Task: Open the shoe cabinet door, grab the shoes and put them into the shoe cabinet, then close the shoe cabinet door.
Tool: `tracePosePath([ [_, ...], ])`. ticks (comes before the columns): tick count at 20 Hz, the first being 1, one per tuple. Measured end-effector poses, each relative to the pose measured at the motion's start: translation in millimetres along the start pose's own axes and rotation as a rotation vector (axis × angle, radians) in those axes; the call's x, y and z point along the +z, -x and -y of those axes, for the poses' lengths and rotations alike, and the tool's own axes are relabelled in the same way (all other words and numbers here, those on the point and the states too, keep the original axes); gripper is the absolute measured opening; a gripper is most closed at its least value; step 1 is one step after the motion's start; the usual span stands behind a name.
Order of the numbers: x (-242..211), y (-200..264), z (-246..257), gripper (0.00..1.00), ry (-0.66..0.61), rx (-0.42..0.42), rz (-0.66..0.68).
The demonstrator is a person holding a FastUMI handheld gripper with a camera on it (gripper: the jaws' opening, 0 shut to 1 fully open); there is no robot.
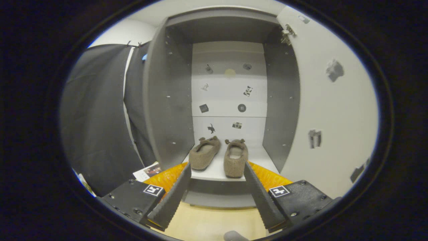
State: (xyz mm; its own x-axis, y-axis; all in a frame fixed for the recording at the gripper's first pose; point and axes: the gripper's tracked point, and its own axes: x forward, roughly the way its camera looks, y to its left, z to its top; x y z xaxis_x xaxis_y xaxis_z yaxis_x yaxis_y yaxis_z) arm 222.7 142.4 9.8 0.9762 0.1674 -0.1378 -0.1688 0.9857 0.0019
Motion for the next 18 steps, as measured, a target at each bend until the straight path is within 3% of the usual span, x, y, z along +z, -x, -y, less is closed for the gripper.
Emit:
tracePosePath([
  [8, -1.0, 175.0, 23.3, 1.00, -0.024, 0.009, 0.079],
  [13, -10.4, 264.7, 72.4, 1.00, -0.050, -0.080, 0.103],
  [18, -15.3, 314.3, 147.7, 1.00, -0.064, -0.240, 0.153],
])
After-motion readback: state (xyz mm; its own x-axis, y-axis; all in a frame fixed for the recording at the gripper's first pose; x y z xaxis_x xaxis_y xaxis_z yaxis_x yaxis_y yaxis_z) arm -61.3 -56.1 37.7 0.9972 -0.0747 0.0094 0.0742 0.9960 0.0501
